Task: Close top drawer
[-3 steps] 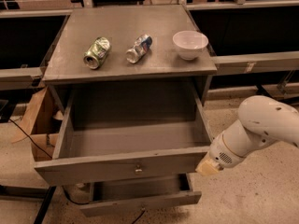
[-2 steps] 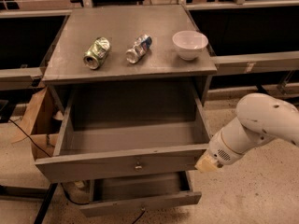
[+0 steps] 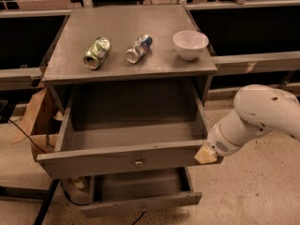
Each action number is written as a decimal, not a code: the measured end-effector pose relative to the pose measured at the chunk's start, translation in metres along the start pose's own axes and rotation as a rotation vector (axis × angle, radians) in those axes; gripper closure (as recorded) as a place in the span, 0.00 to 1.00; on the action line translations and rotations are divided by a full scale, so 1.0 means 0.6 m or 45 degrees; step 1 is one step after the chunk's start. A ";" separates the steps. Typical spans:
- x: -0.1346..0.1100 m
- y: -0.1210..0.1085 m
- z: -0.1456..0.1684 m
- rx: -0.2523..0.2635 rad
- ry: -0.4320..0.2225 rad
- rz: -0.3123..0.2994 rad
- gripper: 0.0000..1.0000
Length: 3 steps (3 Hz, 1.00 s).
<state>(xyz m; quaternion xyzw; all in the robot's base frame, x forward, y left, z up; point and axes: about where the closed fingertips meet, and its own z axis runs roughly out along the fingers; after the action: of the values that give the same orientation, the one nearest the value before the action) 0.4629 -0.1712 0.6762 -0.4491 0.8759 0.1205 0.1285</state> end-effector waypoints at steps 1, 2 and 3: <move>-0.022 -0.029 -0.002 0.041 0.009 -0.001 1.00; -0.021 -0.028 -0.002 0.042 0.009 -0.001 1.00; -0.044 -0.070 0.009 0.084 0.001 0.012 1.00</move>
Offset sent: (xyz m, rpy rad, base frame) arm 0.1375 0.0003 0.0068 -0.0767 -0.1075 -0.0523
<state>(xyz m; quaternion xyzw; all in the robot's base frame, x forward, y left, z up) 0.5127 -0.1736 0.6760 -0.4406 0.8816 0.0921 0.1422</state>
